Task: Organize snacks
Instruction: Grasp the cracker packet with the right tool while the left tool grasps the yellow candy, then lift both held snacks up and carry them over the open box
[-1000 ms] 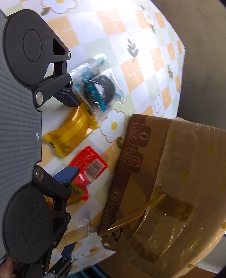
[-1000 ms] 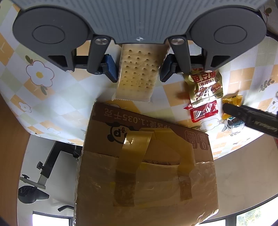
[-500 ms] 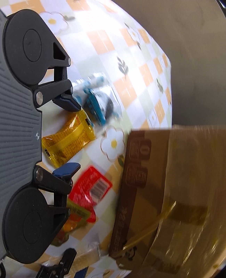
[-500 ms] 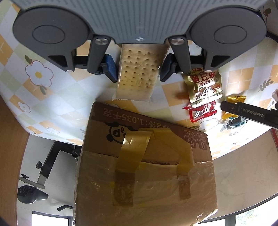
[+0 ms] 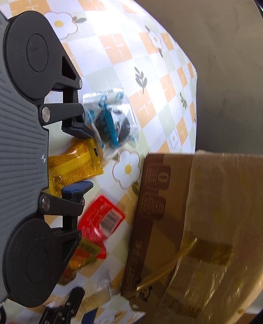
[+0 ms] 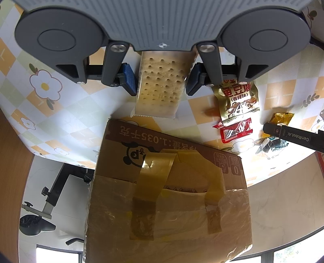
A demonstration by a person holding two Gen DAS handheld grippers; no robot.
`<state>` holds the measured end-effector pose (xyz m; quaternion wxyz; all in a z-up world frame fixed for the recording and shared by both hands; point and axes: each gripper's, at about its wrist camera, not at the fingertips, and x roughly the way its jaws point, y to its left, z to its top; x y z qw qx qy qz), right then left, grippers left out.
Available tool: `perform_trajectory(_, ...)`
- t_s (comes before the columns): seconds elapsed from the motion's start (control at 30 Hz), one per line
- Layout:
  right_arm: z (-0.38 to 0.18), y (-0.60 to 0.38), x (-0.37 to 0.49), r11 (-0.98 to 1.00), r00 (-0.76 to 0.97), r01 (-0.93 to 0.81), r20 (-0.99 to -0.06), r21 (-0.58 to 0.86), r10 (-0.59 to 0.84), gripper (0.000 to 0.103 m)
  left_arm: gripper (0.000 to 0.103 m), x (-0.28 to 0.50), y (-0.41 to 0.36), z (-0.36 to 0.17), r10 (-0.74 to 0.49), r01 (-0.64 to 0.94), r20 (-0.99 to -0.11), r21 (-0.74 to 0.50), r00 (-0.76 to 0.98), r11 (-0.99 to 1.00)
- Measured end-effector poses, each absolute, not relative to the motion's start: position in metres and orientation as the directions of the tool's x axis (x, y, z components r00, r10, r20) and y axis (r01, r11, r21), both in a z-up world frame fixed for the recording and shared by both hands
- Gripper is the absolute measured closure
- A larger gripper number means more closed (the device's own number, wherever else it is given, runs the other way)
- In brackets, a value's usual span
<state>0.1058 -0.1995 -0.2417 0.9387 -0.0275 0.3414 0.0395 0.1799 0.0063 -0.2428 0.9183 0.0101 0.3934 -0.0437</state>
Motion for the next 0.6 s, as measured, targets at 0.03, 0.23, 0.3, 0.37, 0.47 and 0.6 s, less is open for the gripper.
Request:
perform_trajectory(0.03, -0.242, -0.200, 0.106, 0.995, 0.764, -0.093, -0.643, -0.025, 0.055, 0.047, 0.057, 0.178, 0.005, -0.243, -0.083, 0.099, -0.720, -0.020, 0.689, 0.995)
perform_trajectory(0.23, -0.242, -0.200, 0.105, 0.995, 0.763, -0.094, -0.644, -0.028, 0.054, 0.047, 0.057, 0.169, 0.002, -0.236, -0.106, 0.128, -0.684, -0.018, 0.722, 0.992)
perform_trajectory(0.3, -0.242, -0.200, 0.106, 0.995, 0.763, -0.094, -0.644, -0.028, 0.054, 0.047, 0.057, 0.166, 0.003, -0.233, -0.109, 0.129, -0.672, -0.020, 0.733, 0.991)
perform_trajectory(0.37, -0.242, -0.200, 0.106, 0.995, 0.763, -0.093, -0.645, -0.029, 0.053, 0.047, 0.057, 0.164, 0.003, -0.231, -0.112, 0.131, -0.666, -0.022, 0.737, 0.991)
perform_trajectory(0.47, -0.242, -0.199, 0.105, 0.995, 0.764, -0.096, -0.643, -0.032, 0.053, 0.048, 0.057, 0.162, 0.004, -0.228, -0.115, 0.132, -0.660, -0.024, 0.743, 0.991)
perform_trajectory(0.6, -0.241, -0.200, 0.104, 0.995, 0.764, -0.100, -0.642, -0.023, 0.062, 0.049, 0.057, 0.157, 0.007, -0.222, -0.124, 0.135, -0.643, -0.033, 0.755, 0.990)
